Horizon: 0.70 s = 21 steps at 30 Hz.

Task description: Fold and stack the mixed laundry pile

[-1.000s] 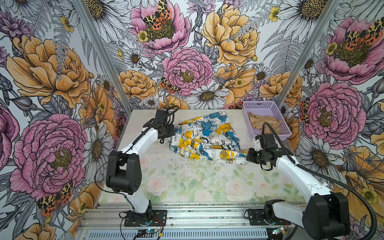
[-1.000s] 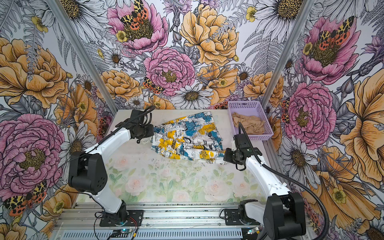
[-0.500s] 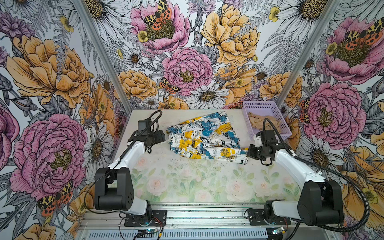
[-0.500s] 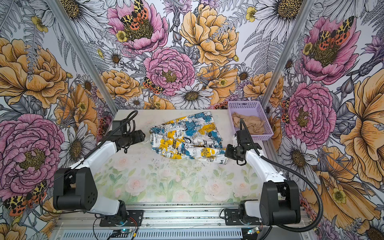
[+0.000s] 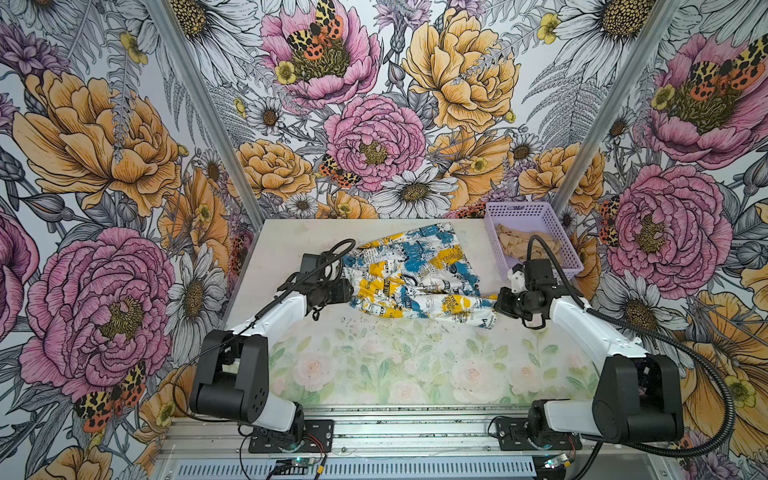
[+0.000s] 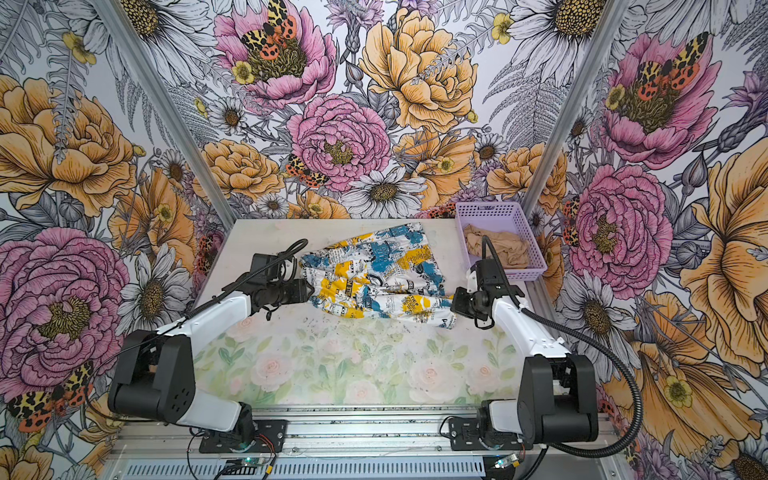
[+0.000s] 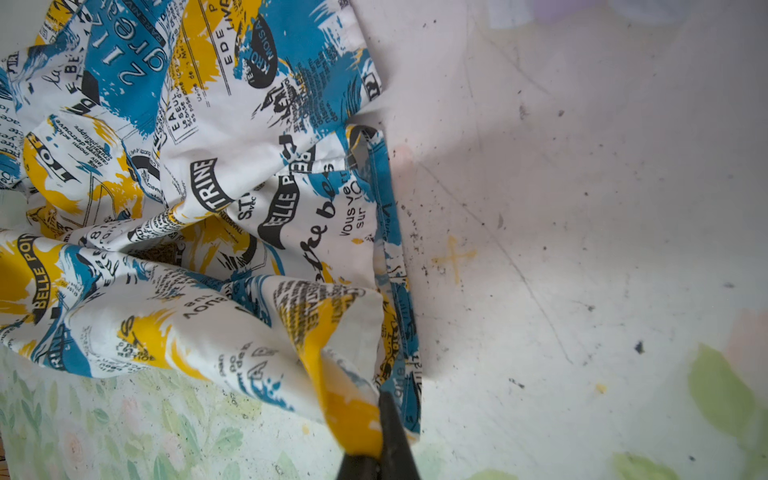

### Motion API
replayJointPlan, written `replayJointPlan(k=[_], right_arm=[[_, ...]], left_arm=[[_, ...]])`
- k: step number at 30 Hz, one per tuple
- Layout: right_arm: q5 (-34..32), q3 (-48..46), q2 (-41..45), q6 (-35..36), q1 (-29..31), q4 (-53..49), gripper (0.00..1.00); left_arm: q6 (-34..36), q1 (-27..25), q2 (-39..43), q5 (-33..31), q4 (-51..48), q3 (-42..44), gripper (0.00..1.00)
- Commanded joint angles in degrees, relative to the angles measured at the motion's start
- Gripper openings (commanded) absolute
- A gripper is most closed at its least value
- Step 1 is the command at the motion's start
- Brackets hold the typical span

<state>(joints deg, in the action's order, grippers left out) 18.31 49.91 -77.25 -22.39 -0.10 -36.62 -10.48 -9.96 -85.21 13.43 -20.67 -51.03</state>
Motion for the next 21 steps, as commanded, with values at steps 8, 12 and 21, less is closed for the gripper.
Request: replayJointPlan(k=[8, 12, 21], right_arm=[[1.81, 0.48, -1.06, 1.05, -0.6, 2.56, 0.0], [2.04, 0.52, -1.08, 1.43, -1.04, 2.6, 0.0], [2.49, 0.97, -1.8, 1.55, -1.46, 2.61, 0.0]], left_arm=[[-0.23, -0.42, -1.43, 0.87, 4.15, 2.95, 0.43], [-1.88, -0.75, -0.62, 0.9, 7.49, 6.15, 0.42], [-3.23, -2.04, -3.71, 1.68, 9.94, 6.53, 0.41]])
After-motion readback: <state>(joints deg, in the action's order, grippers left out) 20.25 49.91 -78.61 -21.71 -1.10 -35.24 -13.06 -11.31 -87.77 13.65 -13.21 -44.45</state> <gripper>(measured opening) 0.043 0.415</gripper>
